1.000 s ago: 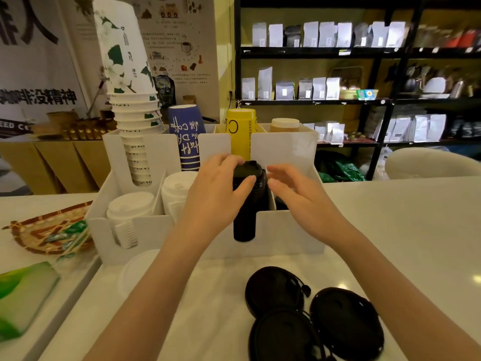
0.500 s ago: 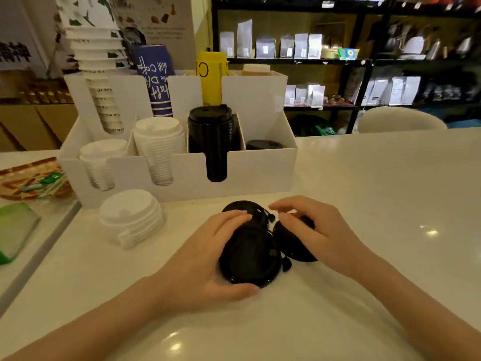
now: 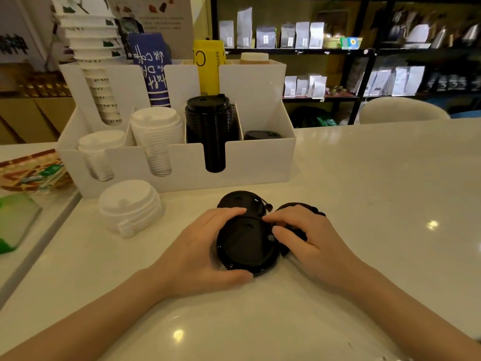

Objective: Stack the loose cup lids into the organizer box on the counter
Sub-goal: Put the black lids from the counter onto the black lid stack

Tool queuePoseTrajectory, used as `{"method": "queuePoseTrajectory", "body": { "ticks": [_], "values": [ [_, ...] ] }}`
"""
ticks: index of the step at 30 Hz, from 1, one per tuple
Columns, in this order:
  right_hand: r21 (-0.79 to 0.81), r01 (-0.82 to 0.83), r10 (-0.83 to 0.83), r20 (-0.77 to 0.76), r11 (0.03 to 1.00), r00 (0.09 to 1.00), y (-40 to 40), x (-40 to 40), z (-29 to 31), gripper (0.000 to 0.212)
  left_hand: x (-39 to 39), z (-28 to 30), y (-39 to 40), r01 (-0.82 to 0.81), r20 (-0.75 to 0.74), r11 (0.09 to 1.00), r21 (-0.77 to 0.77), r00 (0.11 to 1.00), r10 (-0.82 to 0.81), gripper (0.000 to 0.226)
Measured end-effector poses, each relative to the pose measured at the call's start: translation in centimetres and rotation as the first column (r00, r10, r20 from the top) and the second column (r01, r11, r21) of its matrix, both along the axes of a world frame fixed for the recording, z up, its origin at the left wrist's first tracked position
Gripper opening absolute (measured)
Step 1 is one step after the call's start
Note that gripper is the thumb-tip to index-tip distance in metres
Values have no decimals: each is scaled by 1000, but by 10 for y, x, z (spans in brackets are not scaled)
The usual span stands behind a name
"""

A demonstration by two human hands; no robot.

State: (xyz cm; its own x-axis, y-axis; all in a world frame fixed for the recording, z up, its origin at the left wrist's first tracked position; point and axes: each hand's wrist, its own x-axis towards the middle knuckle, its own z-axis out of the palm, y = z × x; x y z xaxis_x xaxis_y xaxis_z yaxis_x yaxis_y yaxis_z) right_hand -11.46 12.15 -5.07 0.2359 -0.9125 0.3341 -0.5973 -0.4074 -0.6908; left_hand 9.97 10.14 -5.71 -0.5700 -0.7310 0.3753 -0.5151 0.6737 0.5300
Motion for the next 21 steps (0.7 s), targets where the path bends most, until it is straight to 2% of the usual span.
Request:
{"method": "queuePoseTrajectory", "body": {
  "ticks": [4, 8, 12, 17, 21],
  "values": [
    [25, 4, -6, 100, 1000, 995, 1, 2, 0, 27, -2, 2, 3, -43, -89, 999, -6, 995, 43, 82],
    [116, -26, -4, 249, 993, 968, -2, 6, 6, 27, -6, 9, 4, -68, -216, 998, -10, 974, 64, 78],
    [110, -45, 16, 252, 993, 968, -17, 11, 25, 28, -9, 21, -2, -139, -336, 990, 28, 931, 140, 77],
    [16, -72, 66, 249, 997, 966, -46, 25, 60, 37, -12, 49, -20, -252, -490, 967, 38, 839, 238, 75],
    [-90, -37, 69, 388, 995, 919, -76, 36, 88, 33, -12, 81, -41, -321, -573, 946, -54, 786, 234, 75]
  ]
}}
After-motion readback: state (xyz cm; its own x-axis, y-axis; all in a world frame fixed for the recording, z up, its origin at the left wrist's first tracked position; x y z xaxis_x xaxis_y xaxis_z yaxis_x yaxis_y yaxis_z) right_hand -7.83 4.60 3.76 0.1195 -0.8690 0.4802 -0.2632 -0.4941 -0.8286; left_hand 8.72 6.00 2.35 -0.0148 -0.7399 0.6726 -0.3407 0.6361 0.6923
